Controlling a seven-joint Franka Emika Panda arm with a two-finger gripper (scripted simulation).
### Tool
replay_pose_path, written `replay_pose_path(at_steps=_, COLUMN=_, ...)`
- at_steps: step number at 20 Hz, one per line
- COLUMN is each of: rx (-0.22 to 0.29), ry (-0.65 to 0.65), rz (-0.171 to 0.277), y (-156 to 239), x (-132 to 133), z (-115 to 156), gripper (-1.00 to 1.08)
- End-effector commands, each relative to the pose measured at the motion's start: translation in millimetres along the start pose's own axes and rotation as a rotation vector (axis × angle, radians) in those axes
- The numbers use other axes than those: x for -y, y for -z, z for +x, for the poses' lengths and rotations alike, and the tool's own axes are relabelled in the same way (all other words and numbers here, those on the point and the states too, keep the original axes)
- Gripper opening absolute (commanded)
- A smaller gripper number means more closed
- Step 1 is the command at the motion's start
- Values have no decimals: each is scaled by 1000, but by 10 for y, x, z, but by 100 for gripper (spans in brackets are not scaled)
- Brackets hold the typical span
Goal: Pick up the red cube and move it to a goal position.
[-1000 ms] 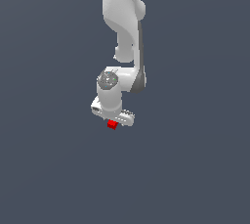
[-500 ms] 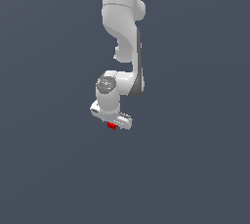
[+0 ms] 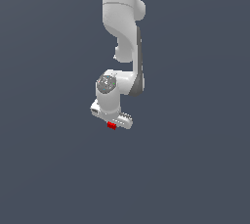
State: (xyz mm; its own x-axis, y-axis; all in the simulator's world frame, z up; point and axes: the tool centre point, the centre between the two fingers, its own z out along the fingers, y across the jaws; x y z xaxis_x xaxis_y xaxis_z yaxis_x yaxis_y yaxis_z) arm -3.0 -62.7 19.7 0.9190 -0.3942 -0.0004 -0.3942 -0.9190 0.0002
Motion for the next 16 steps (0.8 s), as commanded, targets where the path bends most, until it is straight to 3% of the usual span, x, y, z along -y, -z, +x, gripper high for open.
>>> replay_pose_path(at_steps=1, rx=0, ry=0, rz=0, y=3, x=0, z=2, gripper=-100)
replay_pose_path(at_steps=16, rx=0, ry=0, rz=0, y=127, x=-70, z=-210, gripper=-100)
